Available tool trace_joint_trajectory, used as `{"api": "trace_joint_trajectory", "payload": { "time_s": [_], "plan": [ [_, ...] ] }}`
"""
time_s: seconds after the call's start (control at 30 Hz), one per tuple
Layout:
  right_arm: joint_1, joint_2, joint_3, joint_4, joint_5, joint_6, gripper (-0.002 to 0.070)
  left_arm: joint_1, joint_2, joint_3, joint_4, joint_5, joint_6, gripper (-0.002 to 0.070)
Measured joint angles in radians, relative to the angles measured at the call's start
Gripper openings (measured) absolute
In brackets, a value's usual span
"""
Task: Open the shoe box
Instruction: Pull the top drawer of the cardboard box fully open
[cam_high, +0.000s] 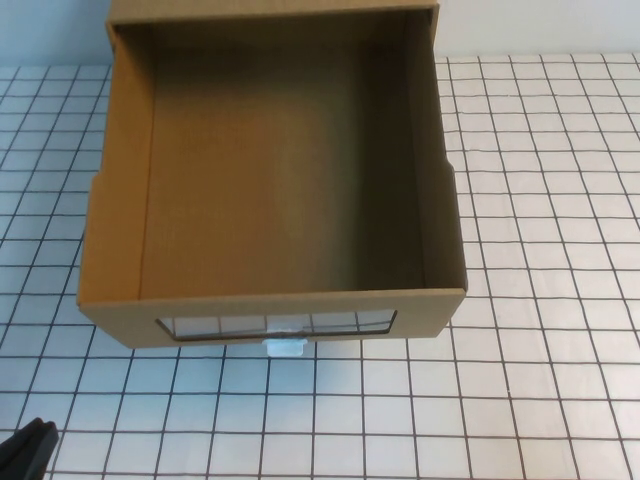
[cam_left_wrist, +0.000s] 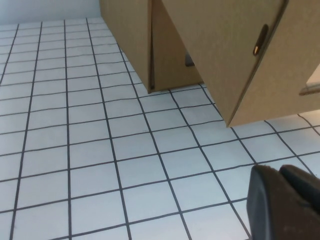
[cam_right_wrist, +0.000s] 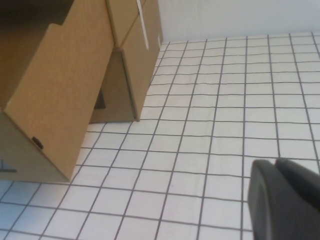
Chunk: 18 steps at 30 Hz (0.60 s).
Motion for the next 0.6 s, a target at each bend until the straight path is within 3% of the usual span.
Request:
{"api": "trace_joint_trajectory", "payload": {
  "time_s": [0.37, 0.6],
  "plan": [
    [-0.090, -0.082, 0.281, -0.067, -0.358, -0.002, -0.0013, 0.000, 0.000, 0.000, 0.000, 0.000, 0.000, -0.0002],
    [-0.090, -0.152, 0.301, -0.144, -0.208, -0.002, -0.0013, 0.000, 0.002, 0.000, 0.000, 0.001, 0.000, -0.0002]
  ]
}}
